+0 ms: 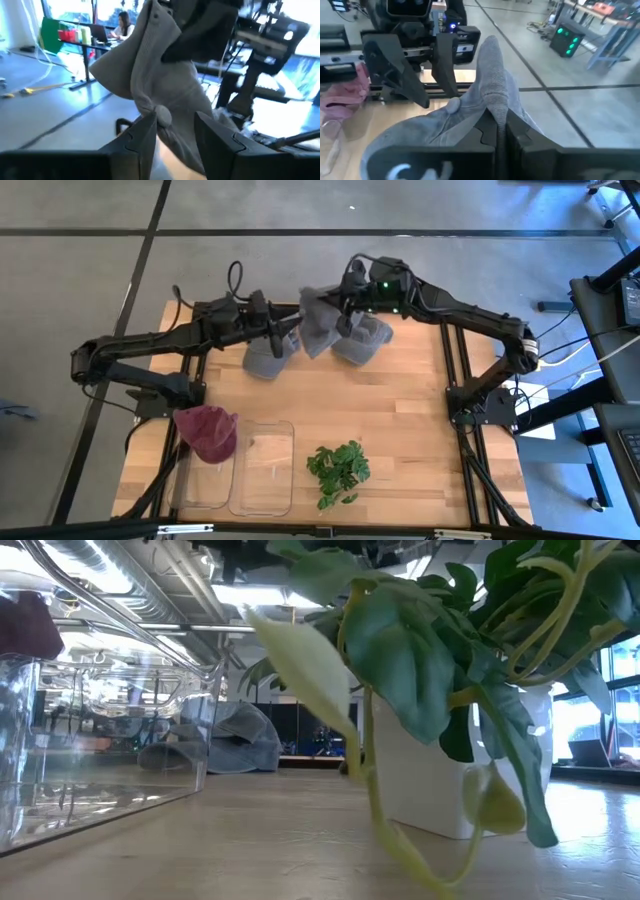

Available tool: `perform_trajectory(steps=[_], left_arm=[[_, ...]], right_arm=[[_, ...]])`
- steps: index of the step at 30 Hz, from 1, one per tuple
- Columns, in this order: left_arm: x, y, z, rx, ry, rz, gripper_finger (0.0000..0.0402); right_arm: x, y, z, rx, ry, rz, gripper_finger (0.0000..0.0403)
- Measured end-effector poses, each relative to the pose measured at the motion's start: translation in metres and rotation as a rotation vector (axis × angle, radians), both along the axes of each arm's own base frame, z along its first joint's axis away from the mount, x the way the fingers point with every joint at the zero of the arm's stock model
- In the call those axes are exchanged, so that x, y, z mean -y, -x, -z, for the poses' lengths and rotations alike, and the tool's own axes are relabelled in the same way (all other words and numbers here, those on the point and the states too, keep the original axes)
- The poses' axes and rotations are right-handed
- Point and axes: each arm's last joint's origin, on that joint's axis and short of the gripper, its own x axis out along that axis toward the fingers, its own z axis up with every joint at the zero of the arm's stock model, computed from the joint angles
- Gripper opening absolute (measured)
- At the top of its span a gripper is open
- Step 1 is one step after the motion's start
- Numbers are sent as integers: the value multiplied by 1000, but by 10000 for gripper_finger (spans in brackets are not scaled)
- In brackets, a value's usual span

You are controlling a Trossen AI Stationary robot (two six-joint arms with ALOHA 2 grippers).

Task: Pick & Place hat
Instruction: Put the gray cap into the right transparent bin

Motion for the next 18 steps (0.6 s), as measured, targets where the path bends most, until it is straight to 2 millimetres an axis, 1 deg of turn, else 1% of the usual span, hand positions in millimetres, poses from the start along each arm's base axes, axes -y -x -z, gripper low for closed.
perform_trajectory(steps=[6, 13, 18], left_arm=[[-1, 0, -1, 58, 106, -31, 149], [-1, 1, 0, 51, 107, -34, 147], [-4, 2, 5, -16, 91, -66, 146]], right_arm=[[-12, -5, -4, 35, 43, -9, 7], [-16, -6, -4, 30, 37, -21, 7], [-19, -6, -1, 8, 14, -26, 7]])
